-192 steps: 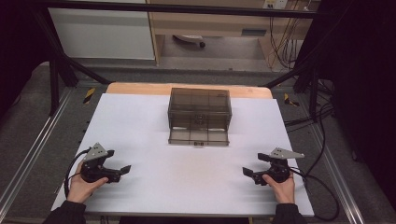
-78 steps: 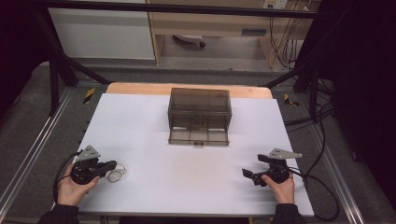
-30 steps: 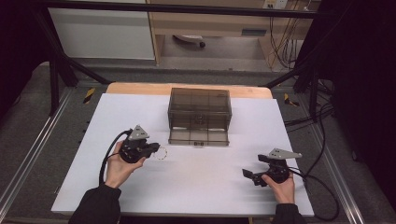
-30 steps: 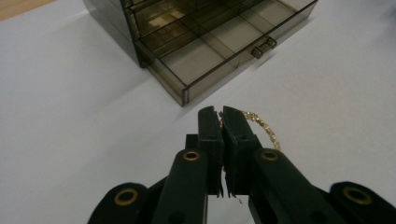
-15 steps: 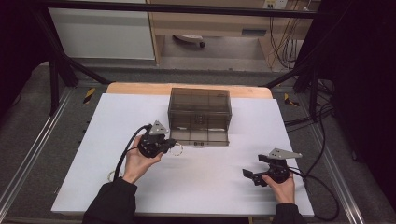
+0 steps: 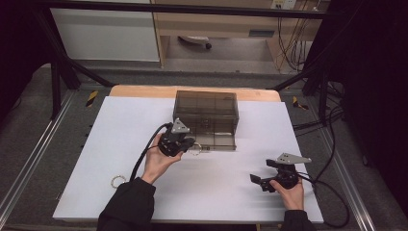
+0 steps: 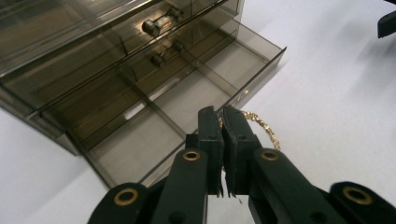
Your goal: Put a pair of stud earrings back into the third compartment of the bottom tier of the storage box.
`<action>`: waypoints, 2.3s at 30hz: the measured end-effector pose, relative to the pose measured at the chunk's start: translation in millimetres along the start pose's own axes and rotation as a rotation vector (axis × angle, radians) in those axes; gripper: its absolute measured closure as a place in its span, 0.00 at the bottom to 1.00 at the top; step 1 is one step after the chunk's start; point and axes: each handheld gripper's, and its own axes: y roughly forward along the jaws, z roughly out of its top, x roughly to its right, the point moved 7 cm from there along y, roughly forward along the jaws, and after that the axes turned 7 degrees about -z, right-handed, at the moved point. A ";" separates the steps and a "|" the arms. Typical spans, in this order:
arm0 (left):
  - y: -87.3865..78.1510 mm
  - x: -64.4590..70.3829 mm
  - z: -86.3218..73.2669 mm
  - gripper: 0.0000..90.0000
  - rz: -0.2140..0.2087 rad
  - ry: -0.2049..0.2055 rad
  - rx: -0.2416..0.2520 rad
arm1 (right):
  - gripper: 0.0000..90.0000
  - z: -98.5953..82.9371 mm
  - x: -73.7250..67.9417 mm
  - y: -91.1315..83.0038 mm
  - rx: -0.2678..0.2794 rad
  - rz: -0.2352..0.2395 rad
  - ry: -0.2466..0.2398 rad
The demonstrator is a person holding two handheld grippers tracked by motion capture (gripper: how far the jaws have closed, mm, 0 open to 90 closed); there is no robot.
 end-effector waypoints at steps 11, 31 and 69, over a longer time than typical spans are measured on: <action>24.7 6.6 20.9 0.96 -0.006 0.013 0.000 | 0.01 0.0 0.1 -0.3 0.001 -0.001 -0.001; 70.0 2.3 44.4 0.96 0.021 -0.002 -0.016 | 0.01 0.0 0.2 -0.3 0.002 -0.001 -0.002; 110.7 10.1 40.8 0.80 -0.003 0.020 -0.075 | 0.01 0.3 -0.2 -0.6 0.007 0.006 -0.002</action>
